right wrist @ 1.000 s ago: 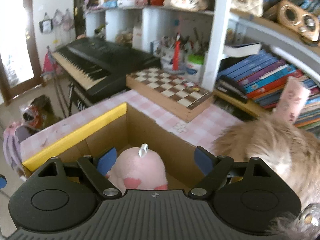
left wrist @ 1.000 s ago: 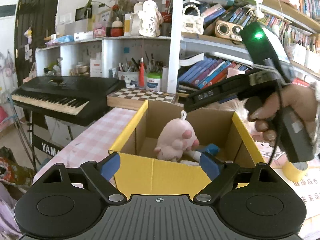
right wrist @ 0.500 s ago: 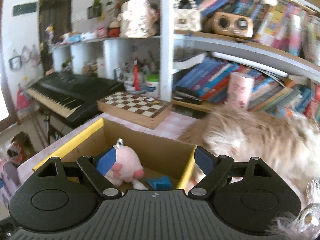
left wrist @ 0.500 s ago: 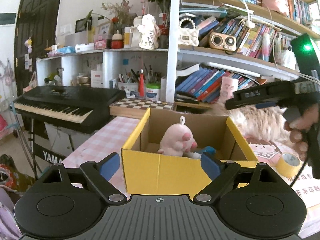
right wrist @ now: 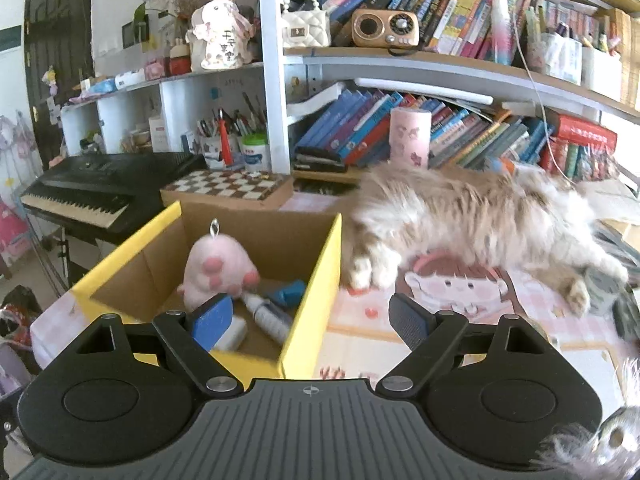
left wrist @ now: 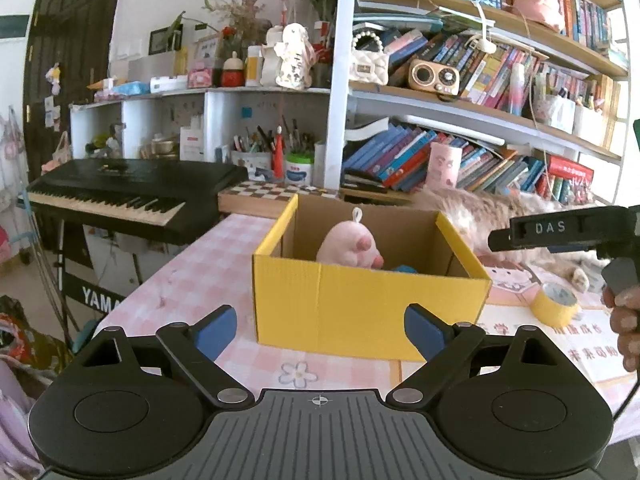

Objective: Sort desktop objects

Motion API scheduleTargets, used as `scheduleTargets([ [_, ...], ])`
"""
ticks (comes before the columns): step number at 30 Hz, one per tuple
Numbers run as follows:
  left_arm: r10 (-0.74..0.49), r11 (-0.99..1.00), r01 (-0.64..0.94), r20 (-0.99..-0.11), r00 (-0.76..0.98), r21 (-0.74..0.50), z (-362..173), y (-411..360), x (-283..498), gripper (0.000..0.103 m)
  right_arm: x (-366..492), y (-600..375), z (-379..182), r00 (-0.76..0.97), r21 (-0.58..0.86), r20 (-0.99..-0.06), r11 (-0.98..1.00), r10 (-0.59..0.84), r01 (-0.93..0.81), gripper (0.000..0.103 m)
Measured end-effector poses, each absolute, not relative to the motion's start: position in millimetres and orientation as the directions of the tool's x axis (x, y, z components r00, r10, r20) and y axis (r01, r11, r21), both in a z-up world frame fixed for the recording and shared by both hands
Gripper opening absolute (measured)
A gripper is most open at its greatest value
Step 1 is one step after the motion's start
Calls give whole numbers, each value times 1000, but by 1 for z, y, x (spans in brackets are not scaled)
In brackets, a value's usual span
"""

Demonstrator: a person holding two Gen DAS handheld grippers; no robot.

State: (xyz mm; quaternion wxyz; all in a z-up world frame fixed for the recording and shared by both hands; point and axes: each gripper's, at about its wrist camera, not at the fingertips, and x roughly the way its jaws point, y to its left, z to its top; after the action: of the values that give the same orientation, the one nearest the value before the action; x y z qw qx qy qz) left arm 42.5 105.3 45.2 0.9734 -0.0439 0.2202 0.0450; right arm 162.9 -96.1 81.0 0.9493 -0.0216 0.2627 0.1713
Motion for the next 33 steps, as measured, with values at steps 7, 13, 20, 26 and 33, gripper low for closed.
scheduleTargets([
  [7,60,997,-79,-466,883,-23,40,101,27,93,121,-104,69,802,67,-527,954,281,-291,84],
  [13,40,998,-54,-476,878,-15,37,102,14,93,89,-112,54,801,63,-553,970,229,-233,84],
  [20,33,999,-43,-494,869,-8,34,105,2,93,57,-108,41,799,28,-567,974,202,-227,84],
  [26,16,1000,-18,-496,868,1,33,104,-4,94,32,-95,34,779,28,-582,963,234,-268,84],
  [33,-4,1000,8,-501,866,6,31,102,-8,94,18,-86,34,777,-7,-581,953,241,-302,84],
])
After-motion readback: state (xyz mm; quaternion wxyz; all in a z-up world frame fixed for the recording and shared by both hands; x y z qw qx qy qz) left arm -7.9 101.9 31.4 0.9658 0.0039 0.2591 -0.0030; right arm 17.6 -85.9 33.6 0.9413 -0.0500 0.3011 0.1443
